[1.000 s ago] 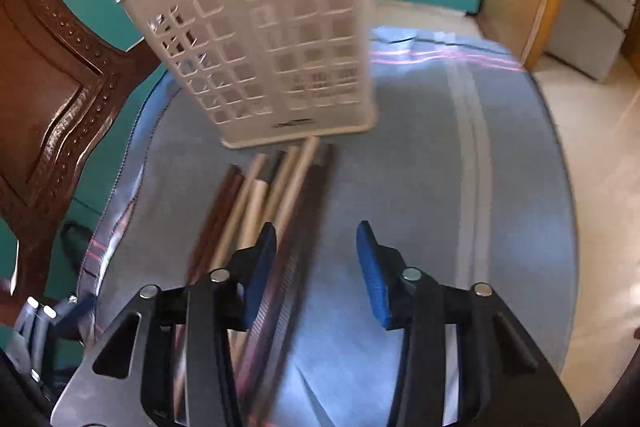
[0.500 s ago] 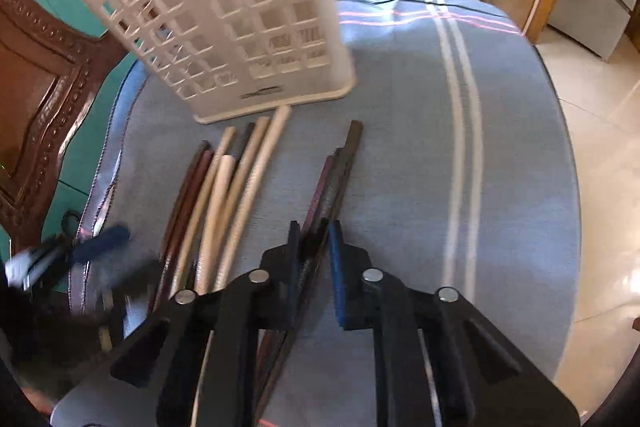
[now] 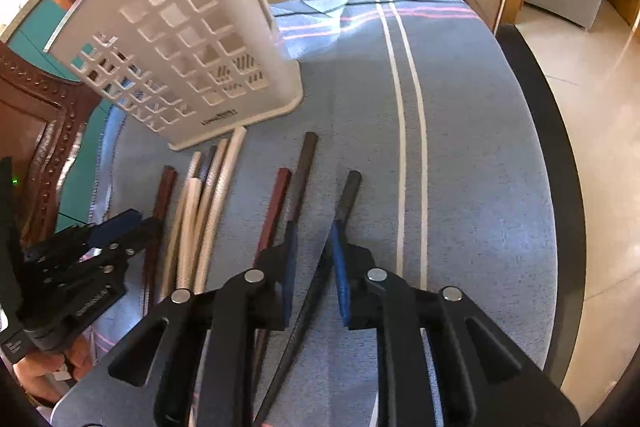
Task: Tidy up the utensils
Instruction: 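Close the right gripper on a dark chopstick while the left gripper grasps a brown chopstick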
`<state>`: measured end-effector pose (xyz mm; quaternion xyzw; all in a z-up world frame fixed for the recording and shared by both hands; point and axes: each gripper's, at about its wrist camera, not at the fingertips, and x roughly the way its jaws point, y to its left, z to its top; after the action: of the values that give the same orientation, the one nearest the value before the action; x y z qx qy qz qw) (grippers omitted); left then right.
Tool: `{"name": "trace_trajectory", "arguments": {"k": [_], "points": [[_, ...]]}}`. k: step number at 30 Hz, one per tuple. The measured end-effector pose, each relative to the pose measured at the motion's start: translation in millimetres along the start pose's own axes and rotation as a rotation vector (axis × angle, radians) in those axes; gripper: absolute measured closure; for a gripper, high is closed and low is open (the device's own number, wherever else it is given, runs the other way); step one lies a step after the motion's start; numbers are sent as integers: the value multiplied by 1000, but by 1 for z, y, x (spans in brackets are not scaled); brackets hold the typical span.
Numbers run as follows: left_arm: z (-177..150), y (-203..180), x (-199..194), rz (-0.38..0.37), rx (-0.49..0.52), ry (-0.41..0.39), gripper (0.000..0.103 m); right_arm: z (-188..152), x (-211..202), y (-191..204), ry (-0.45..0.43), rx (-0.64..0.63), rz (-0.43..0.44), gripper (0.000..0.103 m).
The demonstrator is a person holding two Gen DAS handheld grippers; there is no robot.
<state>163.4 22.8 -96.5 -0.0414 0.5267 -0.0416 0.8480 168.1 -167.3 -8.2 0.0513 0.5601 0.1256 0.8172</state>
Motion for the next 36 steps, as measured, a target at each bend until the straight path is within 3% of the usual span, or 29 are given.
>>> {"name": "trace_trajectory", "arguments": {"k": [7, 13, 14, 16, 21, 27, 30, 33, 36], "points": [[-5, 12, -5, -19, -59, 2, 67, 0, 12, 4, -6, -38, -58, 80], [-4, -9, 0, -30, -1, 1, 68, -3, 12, 8, -16, -46, -71, 76], [-6, -12, -1, -9, 15, -5, 69, -5, 11, 10, -16, -47, -72, 76], [-8, -14, -3, 24, 15, -15, 89, -7, 10, 12, -18, -52, -76, 76], [-12, -7, -13, -34, -40, -41, 90, -10, 9, 15, -18, -66, -80, 76], [-16, -1, -53, -105, -53, -124, 89, -8, 8, 12, -13, -58, -64, 76], [-15, -1, -53, -73, -44, -127, 80, -8, 9, 11, -12, -56, -60, 76], [-18, 3, -46, -19, -47, -92, 80, -7, 9, 10, -13, -53, -60, 76], [-1, -1, -26, -11, -35, -63, 80, -7, 9, 10, -14, -52, -68, 76]]}}
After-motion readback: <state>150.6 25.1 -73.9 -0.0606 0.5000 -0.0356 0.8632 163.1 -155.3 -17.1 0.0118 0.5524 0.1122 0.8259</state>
